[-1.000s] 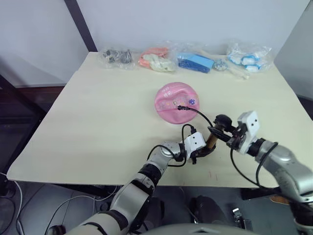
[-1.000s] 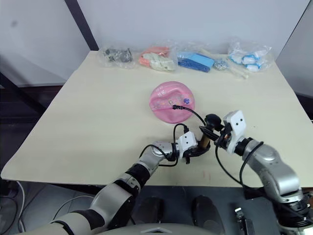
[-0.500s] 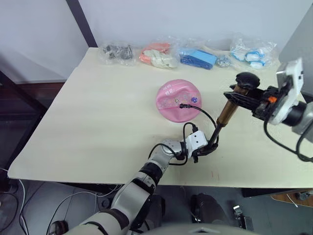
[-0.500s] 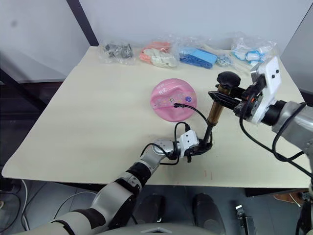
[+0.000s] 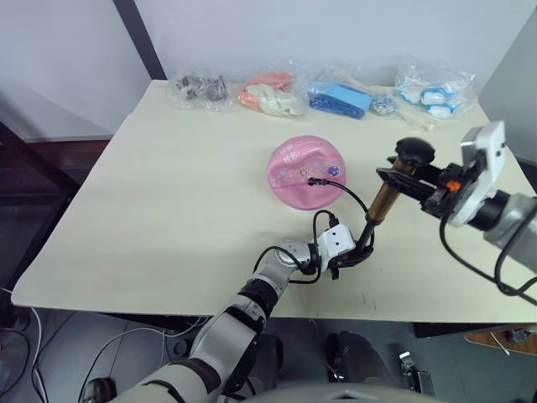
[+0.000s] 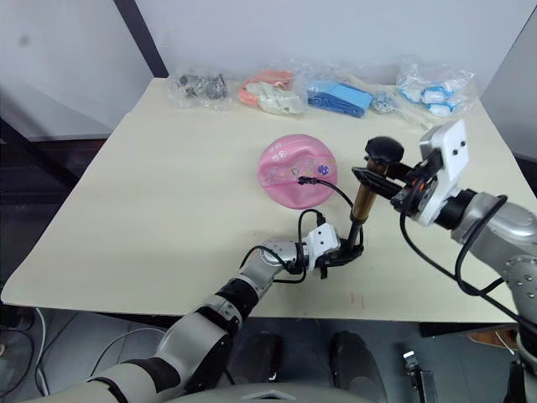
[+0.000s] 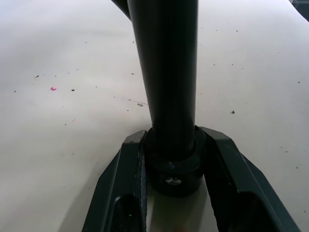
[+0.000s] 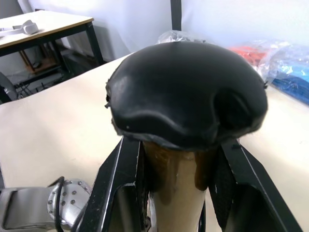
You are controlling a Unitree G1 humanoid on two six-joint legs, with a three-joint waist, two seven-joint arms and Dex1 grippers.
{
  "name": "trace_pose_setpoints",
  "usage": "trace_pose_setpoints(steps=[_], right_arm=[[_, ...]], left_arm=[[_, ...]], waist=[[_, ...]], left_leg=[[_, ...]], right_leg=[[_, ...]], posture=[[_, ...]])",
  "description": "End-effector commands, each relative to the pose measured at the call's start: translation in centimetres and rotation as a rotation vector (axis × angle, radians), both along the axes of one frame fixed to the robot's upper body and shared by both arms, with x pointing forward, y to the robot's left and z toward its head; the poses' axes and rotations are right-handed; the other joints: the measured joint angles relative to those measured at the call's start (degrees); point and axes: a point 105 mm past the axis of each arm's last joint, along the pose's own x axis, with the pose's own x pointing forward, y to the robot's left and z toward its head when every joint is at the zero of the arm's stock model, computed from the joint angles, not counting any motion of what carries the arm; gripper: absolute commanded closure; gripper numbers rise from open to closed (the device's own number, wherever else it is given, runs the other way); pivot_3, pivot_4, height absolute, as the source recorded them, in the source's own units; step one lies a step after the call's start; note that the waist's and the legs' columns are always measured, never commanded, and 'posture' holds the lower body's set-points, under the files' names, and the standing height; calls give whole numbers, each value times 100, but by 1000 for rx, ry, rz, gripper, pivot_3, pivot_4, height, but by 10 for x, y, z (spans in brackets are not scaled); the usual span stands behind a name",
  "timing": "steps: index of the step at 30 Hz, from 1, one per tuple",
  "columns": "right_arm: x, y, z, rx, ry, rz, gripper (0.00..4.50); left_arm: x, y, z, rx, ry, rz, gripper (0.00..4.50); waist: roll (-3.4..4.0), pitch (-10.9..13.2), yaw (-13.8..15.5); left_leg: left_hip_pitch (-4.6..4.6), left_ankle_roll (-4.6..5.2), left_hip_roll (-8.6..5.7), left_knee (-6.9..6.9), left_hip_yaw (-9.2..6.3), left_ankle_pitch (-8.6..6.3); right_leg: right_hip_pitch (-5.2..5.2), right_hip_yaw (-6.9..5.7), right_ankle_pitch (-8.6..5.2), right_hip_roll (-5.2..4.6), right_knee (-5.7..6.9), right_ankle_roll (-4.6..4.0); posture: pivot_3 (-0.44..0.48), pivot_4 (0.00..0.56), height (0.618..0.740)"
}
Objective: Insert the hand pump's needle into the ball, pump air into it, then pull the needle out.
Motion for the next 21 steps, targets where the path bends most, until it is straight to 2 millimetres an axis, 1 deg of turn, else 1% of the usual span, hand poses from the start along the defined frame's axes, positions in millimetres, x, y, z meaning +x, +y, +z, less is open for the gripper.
trace_pose_setpoints(steps=[1,3,4,7,8,9,11,13,16,17,20,21], right_arm=[[7,-2,-59,-39,143,-39,3447],[8,1,-81,-58,175,-38,3447],[8,2,-96,-54,205,-46,3447],[5,6,-141,-75,283,-52,3447],[3,6,-155,-87,307,-59,3447],[1,7,-165,-91,323,-63,3447],[-2,10,-175,-97,331,-56,3447],[-4,14,-170,-93,309,-41,3447],[1,12,-151,-83,249,-44,3447],[4,10,-140,-75,220,-51,3447],[12,6,-98,-60,117,-53,3447],[13,5,-79,-50,76,-53,3447]], left_arm=[[-18,11,-32,96,95,-22,3374],[-17,12,-33,97,95,-19,3374],[-17,12,-33,97,96,-17,3374],[-17,12,-33,98,96,-16,3374],[-17,11,-33,97,96,-16,3374],[-17,10,-32,96,95,-15,3374],[-16,8,-30,92,93,-13,3375],[-15,8,-29,90,93,-13,3375],[-15,7,-29,90,93,-13,3375],[-15,7,-29,90,93,-13,3375],[-15,8,-29,91,94,-14,3375],[-15,8,-29,93,94,-14,3375]], waist=[[-6,-4,-25],[-1,-13,-66],[-5,-20,-68],[-52,-79,-71],[-49,-81,-75],[-54,-90,-78],[-68,-122,-83],[-74,-128,-89],[-71,-125,-86],[-70,-125,-85],[-43,-105,-66],[-29,-92,-58]], left_leg=[[16,0,5,-1,1,0],[37,0,8,-5,0,-1],[39,0,10,-5,0,-1],[42,0,14,-6,-9,-1],[49,0,15,-8,-9,-1],[49,0,15,-8,-8,-1],[53,0,15,-9,-8,-1],[66,0,17,-10,-8,-1],[87,-1,20,-12,-12,-1],[104,-1,21,-18,-14,-2],[110,-2,20,-24,-16,-2],[106,-2,17,-24,-15,-2]], right_leg=[[17,0,-2,5,0,1],[37,0,-6,7,-2,3],[38,-1,-5,8,-1,3],[42,-8,-8,16,-1,-2],[48,-10,-9,17,-1,-6],[48,-8,-9,15,-1,-5],[51,-8,-10,16,0,-6],[60,-6,-9,17,0,-6],[78,-7,-15,17,0,-17],[91,-7,-24,15,0,-31],[97,-8,-28,11,-1,-37],[96,-8,-28,8,-1,-35]], posture=[[0,150,740],[0,150,740],[0,150,740],[0,150,740],[0,150,740],[0,150,740],[0,150,740],[0,150,740],[0,150,740],[0,150,740],[0,150,740],[0,150,740]])
